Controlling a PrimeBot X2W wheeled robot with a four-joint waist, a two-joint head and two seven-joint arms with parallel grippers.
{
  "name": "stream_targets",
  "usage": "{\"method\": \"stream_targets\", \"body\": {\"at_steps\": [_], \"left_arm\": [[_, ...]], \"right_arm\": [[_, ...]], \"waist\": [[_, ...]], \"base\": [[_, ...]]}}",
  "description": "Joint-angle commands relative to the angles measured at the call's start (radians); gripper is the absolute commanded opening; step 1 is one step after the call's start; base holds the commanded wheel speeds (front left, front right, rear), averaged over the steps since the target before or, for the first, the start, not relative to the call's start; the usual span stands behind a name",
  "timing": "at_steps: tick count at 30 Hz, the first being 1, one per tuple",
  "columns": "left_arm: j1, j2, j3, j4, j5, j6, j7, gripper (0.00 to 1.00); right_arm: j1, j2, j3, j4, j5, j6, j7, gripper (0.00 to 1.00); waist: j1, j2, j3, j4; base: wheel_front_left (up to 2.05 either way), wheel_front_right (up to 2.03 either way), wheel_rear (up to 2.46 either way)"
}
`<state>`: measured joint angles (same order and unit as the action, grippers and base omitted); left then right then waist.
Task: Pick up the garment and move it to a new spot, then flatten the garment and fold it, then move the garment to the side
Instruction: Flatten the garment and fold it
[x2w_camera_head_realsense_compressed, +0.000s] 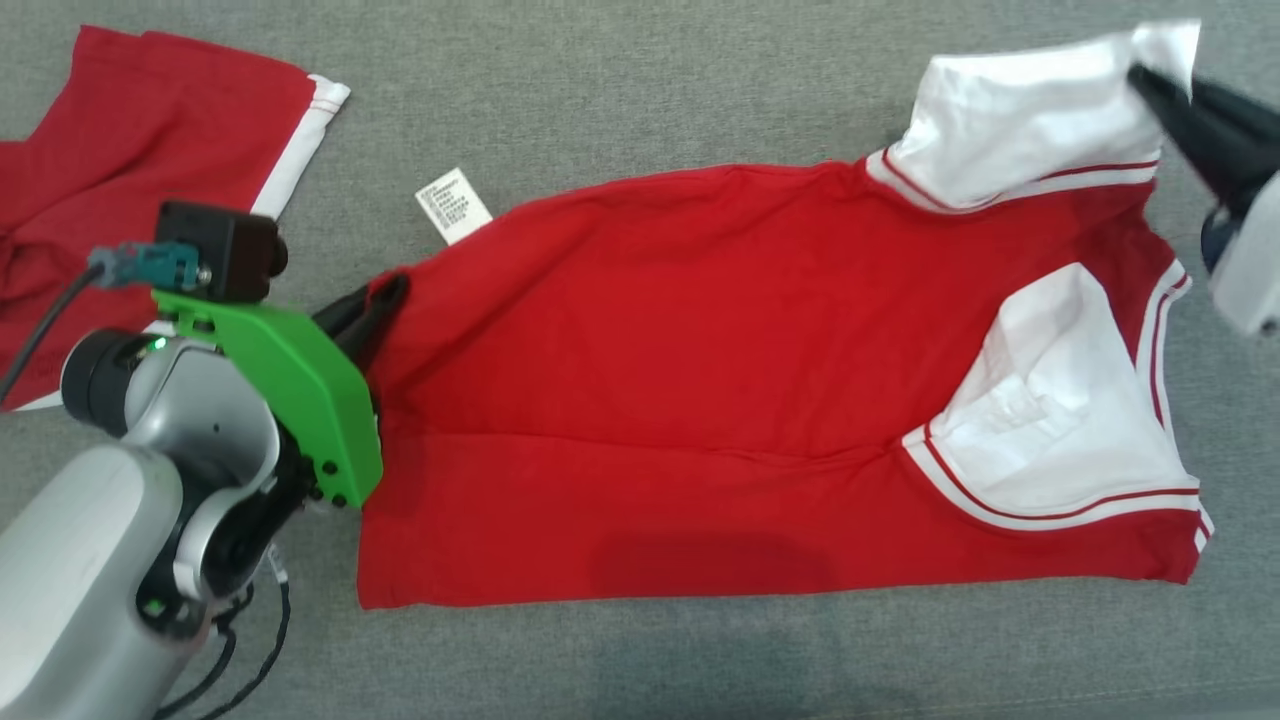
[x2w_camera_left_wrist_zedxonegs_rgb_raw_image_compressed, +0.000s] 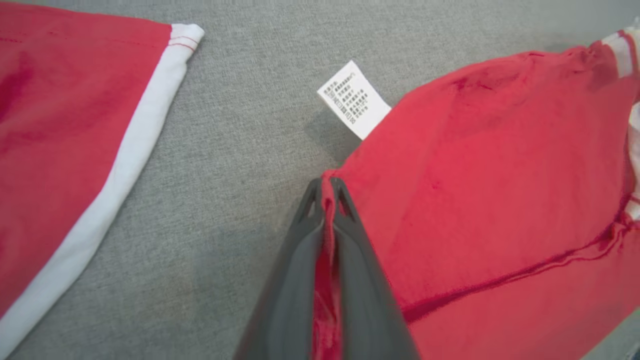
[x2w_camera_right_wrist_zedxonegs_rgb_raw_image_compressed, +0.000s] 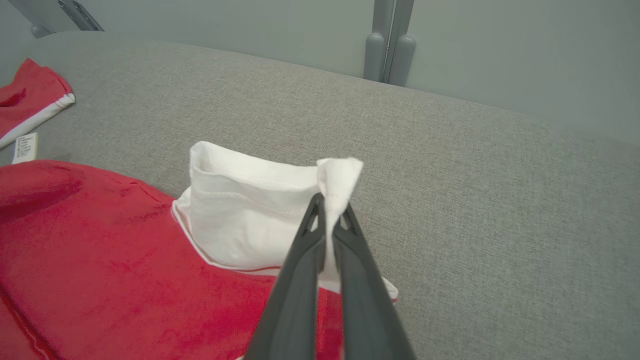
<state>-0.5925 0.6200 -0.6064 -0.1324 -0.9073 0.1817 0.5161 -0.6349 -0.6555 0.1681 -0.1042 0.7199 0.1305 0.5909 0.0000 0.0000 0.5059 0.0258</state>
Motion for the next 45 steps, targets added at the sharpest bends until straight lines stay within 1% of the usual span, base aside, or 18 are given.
{"method": "stream_targets", "body": {"at_steps": [1, 2, 7, 12, 16, 21, 24, 27, 29, 32, 38, 41, 45], "left_arm": [[0.050, 0.027, 0.015, -0.053, -0.009, 0.022, -0.012, 0.00], [0.050, 0.027, 0.015, -0.053, -0.009, 0.022, -0.012, 0.00], [0.133, 0.075, 0.043, -0.149, -0.004, 0.062, -0.042, 0.00], [0.154, 0.117, 0.071, -0.176, -0.003, 0.083, -0.037, 0.00], [0.096, 0.141, 0.074, -0.158, 0.007, 0.073, -0.003, 0.00], [0.039, 0.174, 0.043, -0.150, 0.039, 0.045, 0.055, 0.00], [0.036, 0.202, 0.031, -0.173, 0.063, 0.035, 0.075, 0.00], [0.060, 0.226, 0.022, -0.200, 0.069, 0.030, 0.083, 0.00], [0.083, 0.239, 0.021, -0.221, 0.069, 0.036, 0.075, 0.00], [0.136, 0.242, 0.021, -0.261, 0.052, 0.049, 0.053, 0.00], [0.266, 0.271, 0.022, -0.308, 0.039, 0.074, -0.010, 0.00], [0.320, 0.277, 0.026, -0.324, 0.029, 0.082, -0.045, 0.00], [0.381, 0.278, 0.033, -0.333, 0.015, 0.098, -0.084, 0.00]], "right_arm": [[0.099, -0.009, -0.030, -0.066, 0.013, 0.000, -0.014, 0.00], [0.099, -0.009, -0.030, -0.066, 0.013, 0.000, -0.014, 0.00], [0.296, 0.010, -0.101, -0.194, 0.013, 0.000, -0.045, 0.00], [0.411, 0.046, -0.160, -0.265, 0.010, 0.000, -0.055, 0.00], [0.397, 0.064, -0.163, -0.269, 0.005, 0.000, -0.049, 0.00], [0.321, 0.058, -0.103, -0.254, -0.018, 0.000, -0.036, 0.00], [0.297, 0.053, -0.075, -0.260, -0.027, 0.000, -0.032, 0.00], [0.315, 0.049, -0.072, -0.276, -0.036, 0.000, -0.027, 0.00], [0.344, 0.046, -0.078, -0.297, -0.039, 0.000, -0.024, 0.00], [0.408, 0.051, -0.099, -0.339, -0.045, 0.000, -0.020, 0.00], [0.560, 0.075, -0.138, -0.414, -0.055, 0.000, -0.003, 0.00], [0.611, 0.095, -0.146, -0.424, -0.055, 0.000, -0.006, 0.00], [0.644, 0.110, -0.140, -0.403, -0.061, 0.000, -0.023, 0.00]], "waist": [[0.0000, 0.0000, -0.025, -0.027], [0.0000, 0.0000, -0.025, -0.027], [0.0000, 0.0000, -0.041, -0.052], [0.0000, 0.0000, -0.055, -0.078], [0.0000, 0.0000, -0.043, -0.096], [0.0000, 0.0000, -0.024, -0.114], [0.0000, 0.0000, -0.024, -0.112], [0.0000, 0.0000, -0.032, -0.103], [0.0000, 0.0000, -0.037, -0.097], [0.0000, 0.0000, -0.041, -0.093], [0.0000, 0.0000, -0.038, -0.106], [0.0000, 0.0000, -0.034, -0.116], [0.0000, 0.0000, -0.030, -0.126]], "base": [[0.00, 0.00, 0.00], [0.00, 0.00, 0.00], [0.00, 0.00, 0.00], [0.00, 0.00, 0.00], [0.00, 0.00, 0.00], [0.00, 0.00, 0.00], [0.00, 0.00, 0.00], [0.00, 0.00, 0.00], [0.00, 0.00, 0.00], [0.00, 0.00, 0.00], [0.00, 0.00, 0.00], [0.00, 0.00, 0.00], [0.00, 0.00, 0.00]]}}
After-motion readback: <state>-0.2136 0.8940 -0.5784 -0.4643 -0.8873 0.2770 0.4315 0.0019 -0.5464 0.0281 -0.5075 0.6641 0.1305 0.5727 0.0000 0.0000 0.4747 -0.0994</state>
